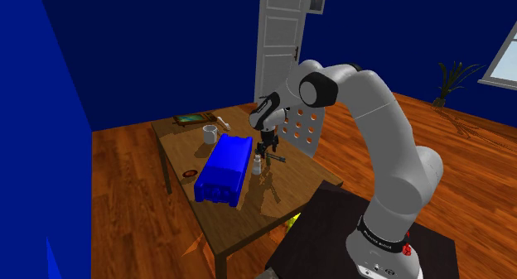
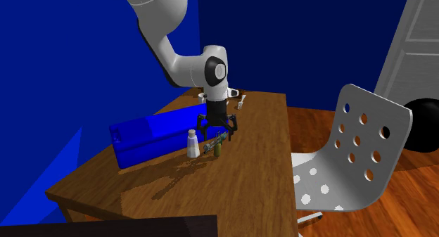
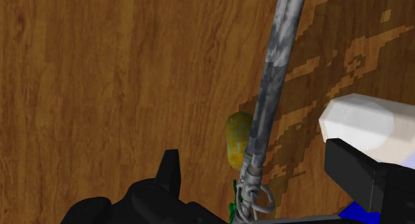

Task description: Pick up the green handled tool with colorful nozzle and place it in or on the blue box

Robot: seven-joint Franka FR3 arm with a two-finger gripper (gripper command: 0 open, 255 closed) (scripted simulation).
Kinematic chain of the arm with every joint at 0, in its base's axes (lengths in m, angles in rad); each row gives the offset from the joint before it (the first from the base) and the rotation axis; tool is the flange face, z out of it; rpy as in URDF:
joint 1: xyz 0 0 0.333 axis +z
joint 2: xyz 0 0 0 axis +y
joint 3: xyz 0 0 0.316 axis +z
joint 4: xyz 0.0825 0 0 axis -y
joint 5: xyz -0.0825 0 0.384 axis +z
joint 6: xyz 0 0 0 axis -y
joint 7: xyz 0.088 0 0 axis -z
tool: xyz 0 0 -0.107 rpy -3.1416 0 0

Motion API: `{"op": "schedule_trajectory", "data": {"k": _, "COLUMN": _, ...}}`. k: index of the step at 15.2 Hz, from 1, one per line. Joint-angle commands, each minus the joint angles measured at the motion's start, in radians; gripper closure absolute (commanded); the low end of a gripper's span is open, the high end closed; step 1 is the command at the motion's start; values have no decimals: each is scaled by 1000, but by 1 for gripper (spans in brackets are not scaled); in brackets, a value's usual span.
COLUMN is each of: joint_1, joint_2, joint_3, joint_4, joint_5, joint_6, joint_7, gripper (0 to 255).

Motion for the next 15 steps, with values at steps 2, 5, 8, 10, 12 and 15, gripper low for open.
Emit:
{"op": "schedule_trajectory", "data": {"k": 2, "joint_1": 0, "joint_2": 0, "joint_3": 0, "joint_4": 0, "joint_5": 0, "joint_6": 0, "joint_7": 0, "gripper": 0}}
{"op": "schedule_trajectory", "data": {"k": 5, "joint_1": 0, "joint_2": 0, "joint_3": 0, "joint_4": 0, "joint_5": 0, "joint_6": 0, "joint_7": 0, "gripper": 255}}
{"op": "schedule_trajectory", "data": {"k": 8, "joint_1": 0, "joint_2": 0, "joint_3": 0, "joint_4": 0, "joint_5": 0, "joint_6": 0, "joint_7": 0, "gripper": 255}}
{"op": "schedule_trajectory", "data": {"k": 10, "joint_1": 0, "joint_2": 0, "joint_3": 0, "joint_4": 0, "joint_5": 0, "joint_6": 0, "joint_7": 0, "gripper": 255}}
{"op": "schedule_trajectory", "data": {"k": 12, "joint_1": 0, "joint_2": 0, "joint_3": 0, "joint_4": 0, "joint_5": 0, "joint_6": 0, "joint_7": 0, "gripper": 255}}
{"op": "schedule_trajectory", "data": {"k": 15, "joint_1": 4, "joint_2": -32, "joint_3": -5, "joint_4": -9, "joint_5": -5, "joint_6": -22, "joint_7": 1, "gripper": 255}}
